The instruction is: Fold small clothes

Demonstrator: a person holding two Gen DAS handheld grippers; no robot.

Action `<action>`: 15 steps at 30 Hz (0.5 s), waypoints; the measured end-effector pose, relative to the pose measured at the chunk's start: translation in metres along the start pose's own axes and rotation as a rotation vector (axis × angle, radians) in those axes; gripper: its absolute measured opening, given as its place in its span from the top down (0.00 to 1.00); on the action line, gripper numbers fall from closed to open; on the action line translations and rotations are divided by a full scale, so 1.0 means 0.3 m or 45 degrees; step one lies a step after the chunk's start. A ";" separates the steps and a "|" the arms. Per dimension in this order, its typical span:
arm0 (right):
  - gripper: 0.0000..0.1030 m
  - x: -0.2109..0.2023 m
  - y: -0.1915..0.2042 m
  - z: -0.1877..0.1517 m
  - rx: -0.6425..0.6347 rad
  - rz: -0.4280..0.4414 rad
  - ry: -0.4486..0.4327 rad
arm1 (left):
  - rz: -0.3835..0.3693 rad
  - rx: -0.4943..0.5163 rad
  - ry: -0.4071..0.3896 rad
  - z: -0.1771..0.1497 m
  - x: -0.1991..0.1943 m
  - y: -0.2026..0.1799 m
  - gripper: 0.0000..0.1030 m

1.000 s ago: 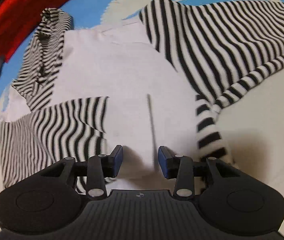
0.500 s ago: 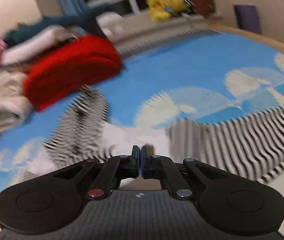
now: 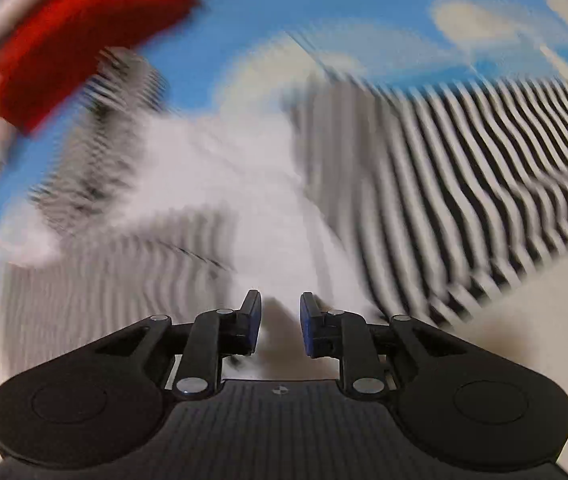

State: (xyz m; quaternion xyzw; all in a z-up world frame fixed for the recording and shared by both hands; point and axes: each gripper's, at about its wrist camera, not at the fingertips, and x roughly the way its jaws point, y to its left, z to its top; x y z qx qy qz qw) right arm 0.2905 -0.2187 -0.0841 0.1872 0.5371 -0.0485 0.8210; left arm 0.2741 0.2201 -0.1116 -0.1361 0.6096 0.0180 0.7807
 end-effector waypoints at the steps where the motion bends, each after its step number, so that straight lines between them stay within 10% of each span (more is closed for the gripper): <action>1: 0.79 -0.008 -0.013 0.006 0.036 0.026 -0.009 | -0.003 -0.005 -0.008 0.002 -0.008 0.001 0.83; 9: 0.78 -0.044 -0.072 0.016 0.118 0.047 -0.026 | 0.046 0.009 0.002 -0.011 -0.021 -0.023 0.81; 15: 0.78 -0.226 -0.068 0.028 0.006 0.085 -0.211 | 0.022 0.095 -0.232 -0.017 -0.201 -0.104 0.62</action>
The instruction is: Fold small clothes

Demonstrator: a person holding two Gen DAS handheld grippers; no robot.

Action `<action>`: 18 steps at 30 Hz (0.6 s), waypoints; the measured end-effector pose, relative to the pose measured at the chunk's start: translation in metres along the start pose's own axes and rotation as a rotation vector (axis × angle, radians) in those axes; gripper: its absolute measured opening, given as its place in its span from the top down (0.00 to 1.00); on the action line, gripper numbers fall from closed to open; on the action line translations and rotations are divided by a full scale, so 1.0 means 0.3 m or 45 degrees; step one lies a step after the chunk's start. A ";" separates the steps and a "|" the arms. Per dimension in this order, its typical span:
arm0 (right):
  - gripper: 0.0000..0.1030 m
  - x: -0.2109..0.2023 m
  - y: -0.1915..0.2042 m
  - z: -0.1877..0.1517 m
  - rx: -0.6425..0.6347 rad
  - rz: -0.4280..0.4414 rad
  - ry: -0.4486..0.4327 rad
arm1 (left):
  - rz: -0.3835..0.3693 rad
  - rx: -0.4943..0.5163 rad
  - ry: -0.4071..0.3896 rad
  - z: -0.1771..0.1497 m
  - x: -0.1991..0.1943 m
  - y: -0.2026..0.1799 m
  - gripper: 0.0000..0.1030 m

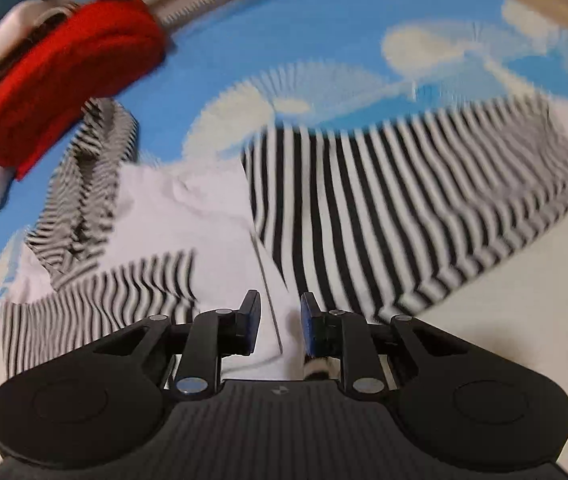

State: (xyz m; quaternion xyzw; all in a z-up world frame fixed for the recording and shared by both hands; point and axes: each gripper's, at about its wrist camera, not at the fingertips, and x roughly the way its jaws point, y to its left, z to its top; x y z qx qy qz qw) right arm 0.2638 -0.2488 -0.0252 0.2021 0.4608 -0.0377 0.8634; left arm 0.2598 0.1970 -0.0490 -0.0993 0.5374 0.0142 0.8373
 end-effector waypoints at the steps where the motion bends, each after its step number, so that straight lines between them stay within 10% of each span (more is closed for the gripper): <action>1: 0.78 -0.033 -0.007 0.008 -0.016 0.016 -0.023 | -0.005 0.019 -0.047 0.000 -0.033 -0.020 0.58; 18: 0.61 -0.344 -0.334 0.161 0.061 -0.014 -0.429 | 0.015 0.167 -0.510 0.003 -0.245 -0.239 0.22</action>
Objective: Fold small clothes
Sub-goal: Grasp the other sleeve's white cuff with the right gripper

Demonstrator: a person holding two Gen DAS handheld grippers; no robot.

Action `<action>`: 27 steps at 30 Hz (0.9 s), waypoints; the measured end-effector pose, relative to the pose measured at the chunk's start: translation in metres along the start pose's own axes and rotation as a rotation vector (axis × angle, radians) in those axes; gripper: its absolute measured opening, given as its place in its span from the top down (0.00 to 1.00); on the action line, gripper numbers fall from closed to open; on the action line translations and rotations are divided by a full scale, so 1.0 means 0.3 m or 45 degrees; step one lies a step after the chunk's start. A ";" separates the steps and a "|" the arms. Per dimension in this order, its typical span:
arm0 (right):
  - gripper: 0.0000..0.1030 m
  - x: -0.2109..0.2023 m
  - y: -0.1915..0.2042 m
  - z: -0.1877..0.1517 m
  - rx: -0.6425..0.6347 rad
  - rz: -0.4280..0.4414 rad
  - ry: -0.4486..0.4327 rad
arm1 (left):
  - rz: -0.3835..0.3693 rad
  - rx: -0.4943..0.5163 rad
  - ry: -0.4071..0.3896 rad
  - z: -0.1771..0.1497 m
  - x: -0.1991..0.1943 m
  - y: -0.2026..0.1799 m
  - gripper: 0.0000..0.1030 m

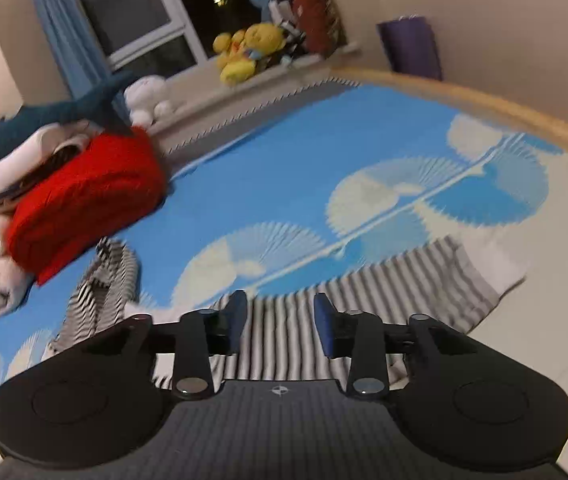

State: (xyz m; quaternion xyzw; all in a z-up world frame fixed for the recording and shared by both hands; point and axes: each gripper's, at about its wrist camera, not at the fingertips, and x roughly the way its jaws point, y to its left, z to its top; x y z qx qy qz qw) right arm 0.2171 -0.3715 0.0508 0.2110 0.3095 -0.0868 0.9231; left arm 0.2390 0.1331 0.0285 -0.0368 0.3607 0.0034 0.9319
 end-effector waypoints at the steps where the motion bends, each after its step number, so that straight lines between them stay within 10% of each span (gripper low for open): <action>1: 0.61 0.005 -0.031 0.010 0.010 -0.023 -0.004 | -0.001 0.000 -0.007 0.003 0.000 0.000 0.22; 8: 0.61 0.114 -0.324 0.013 0.378 -0.254 0.092 | -0.029 -0.182 0.172 0.013 0.068 0.063 0.21; 22: 0.62 0.363 -0.497 -0.111 0.693 -0.303 0.246 | -0.032 -0.201 0.237 0.014 0.121 0.053 0.21; 27: 0.88 0.390 -0.510 -0.129 0.720 -0.345 0.222 | -0.027 -0.211 0.238 0.018 0.124 0.054 0.21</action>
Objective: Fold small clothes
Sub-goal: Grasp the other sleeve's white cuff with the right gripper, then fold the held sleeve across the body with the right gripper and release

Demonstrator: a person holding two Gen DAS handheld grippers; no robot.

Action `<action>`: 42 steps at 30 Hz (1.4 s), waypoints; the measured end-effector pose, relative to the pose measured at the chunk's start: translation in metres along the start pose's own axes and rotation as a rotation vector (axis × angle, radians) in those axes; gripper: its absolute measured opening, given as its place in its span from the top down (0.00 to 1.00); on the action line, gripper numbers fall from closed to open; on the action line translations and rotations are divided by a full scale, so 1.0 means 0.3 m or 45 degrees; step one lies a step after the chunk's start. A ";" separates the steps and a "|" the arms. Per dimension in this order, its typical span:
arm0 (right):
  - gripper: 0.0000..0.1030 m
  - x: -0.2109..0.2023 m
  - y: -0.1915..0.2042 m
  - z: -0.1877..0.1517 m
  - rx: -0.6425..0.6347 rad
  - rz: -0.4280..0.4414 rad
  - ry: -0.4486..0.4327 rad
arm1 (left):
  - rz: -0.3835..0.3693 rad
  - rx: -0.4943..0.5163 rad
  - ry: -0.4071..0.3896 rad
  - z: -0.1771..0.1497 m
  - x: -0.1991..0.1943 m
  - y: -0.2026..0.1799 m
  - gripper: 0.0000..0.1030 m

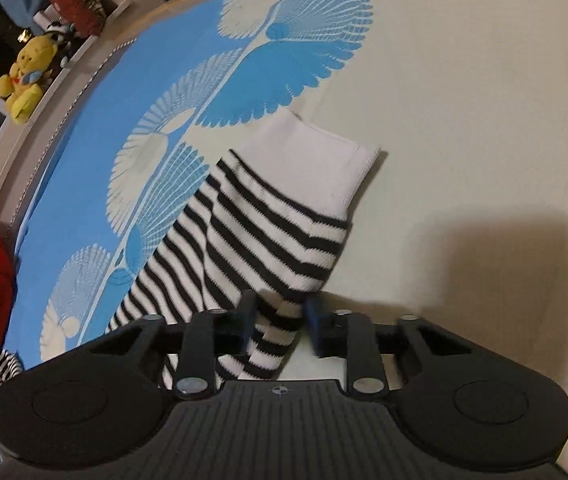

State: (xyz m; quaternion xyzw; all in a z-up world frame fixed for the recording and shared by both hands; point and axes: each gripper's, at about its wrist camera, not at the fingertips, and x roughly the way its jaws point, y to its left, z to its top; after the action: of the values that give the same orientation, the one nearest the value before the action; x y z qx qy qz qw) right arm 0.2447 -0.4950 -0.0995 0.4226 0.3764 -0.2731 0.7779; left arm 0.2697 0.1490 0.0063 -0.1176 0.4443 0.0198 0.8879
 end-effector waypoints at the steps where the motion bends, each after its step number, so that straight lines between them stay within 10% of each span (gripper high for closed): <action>1: 0.92 0.002 -0.004 0.001 0.011 -0.003 -0.005 | -0.002 -0.001 -0.001 0.001 -0.001 -0.001 0.21; 31: 0.94 -0.044 0.063 -0.026 -0.061 -0.117 -0.123 | 0.019 -0.015 0.003 0.011 -0.027 0.031 0.21; 42: 0.96 -0.278 0.500 -0.223 -0.753 0.013 -0.514 | 0.015 -0.061 -0.022 0.029 -0.066 0.094 0.21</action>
State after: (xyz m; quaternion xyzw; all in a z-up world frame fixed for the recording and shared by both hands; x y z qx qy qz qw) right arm 0.2851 -0.3543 0.0125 0.1185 0.2756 -0.2264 0.9267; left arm 0.2607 0.1797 0.0219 -0.1361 0.4366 0.0367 0.8885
